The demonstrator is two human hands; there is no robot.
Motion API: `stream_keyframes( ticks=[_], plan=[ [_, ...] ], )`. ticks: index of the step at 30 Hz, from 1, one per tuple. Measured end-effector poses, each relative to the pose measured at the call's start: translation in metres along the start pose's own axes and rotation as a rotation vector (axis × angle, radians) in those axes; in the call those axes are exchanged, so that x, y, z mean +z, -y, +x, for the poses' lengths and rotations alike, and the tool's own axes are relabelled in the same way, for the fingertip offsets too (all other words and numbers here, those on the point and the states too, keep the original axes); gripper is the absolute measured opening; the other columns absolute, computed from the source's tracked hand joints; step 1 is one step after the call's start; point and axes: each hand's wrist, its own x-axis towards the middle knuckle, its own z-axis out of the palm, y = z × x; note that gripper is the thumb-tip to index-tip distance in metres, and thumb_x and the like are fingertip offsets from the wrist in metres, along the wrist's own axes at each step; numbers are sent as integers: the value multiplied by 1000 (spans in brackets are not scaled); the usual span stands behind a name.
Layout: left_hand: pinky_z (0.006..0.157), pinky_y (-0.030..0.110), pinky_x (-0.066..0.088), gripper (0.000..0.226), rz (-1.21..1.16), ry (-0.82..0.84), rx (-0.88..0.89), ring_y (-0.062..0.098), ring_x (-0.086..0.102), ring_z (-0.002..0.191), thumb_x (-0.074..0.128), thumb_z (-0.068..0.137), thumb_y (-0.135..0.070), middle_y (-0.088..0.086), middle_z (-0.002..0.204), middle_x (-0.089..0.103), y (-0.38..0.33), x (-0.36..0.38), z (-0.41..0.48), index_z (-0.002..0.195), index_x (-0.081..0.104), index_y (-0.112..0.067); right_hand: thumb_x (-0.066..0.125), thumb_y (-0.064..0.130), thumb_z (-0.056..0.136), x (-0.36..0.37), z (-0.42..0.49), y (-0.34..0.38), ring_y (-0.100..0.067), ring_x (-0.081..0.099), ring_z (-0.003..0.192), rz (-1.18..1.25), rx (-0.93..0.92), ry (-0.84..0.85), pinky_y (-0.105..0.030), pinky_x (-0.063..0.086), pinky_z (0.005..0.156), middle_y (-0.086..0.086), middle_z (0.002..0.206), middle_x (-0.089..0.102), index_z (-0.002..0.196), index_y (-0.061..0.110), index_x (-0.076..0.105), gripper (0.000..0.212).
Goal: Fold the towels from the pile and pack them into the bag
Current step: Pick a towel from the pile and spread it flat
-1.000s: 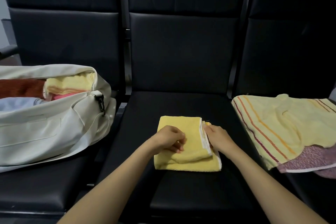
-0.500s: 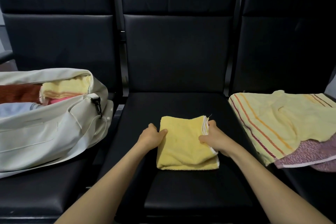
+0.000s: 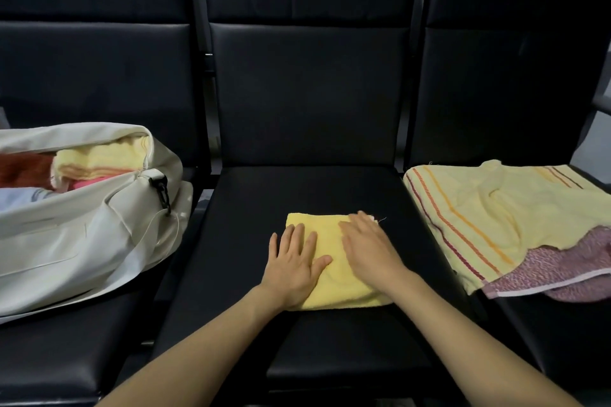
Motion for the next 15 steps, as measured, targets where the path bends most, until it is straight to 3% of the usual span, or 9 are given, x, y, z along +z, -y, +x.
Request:
stream_keyframes(
  ticks=[3, 6, 9, 12, 15],
  plan=[
    [118, 46, -12, 67, -7, 5, -7, 19, -18, 146, 5, 96, -59, 0, 161, -12, 1, 3, -1, 154, -2, -26, 1, 62, 93, 21, -7, -10, -15, -16, 147, -72, 20, 158, -44, -9, 119, 4, 162, -8, 154, 27, -1, 70],
    [118, 47, -12, 63, -79, 23, -32, 18, -20, 146, 8, 98, -58, -5, 160, -15, 4, 3, -2, 153, -5, -30, -15, 72, 69, 31, -15, -26, -9, -24, 144, -75, 35, 152, -47, -16, 116, 13, 159, -18, 151, 33, -13, 91],
    [119, 44, -2, 67, -137, -21, -151, 23, -10, 147, 12, 99, -56, 0, 161, -9, 3, 3, -3, 153, -7, -21, -1, 67, 88, 31, -17, -34, -8, -24, 144, 2, 82, 131, -47, -15, 116, 17, 157, -19, 151, 32, -12, 73],
    [111, 40, 17, 70, -119, -119, -314, 26, 20, 135, 22, 96, -60, 8, 147, 22, -4, 1, -1, 145, 19, -10, 10, 53, 100, 32, -17, -40, -9, -17, 146, 71, 134, 91, -44, -10, 119, 13, 159, -17, 152, 29, -10, 61],
    [107, 38, 24, 73, -215, -53, -451, 27, 29, 126, 39, 89, -68, 8, 136, 32, -5, -13, 6, 132, 39, -10, 21, 50, 101, 34, -13, -41, -19, 0, 148, 95, 225, -59, -39, 6, 120, -1, 161, 1, 154, 18, 2, 65]
  ],
)
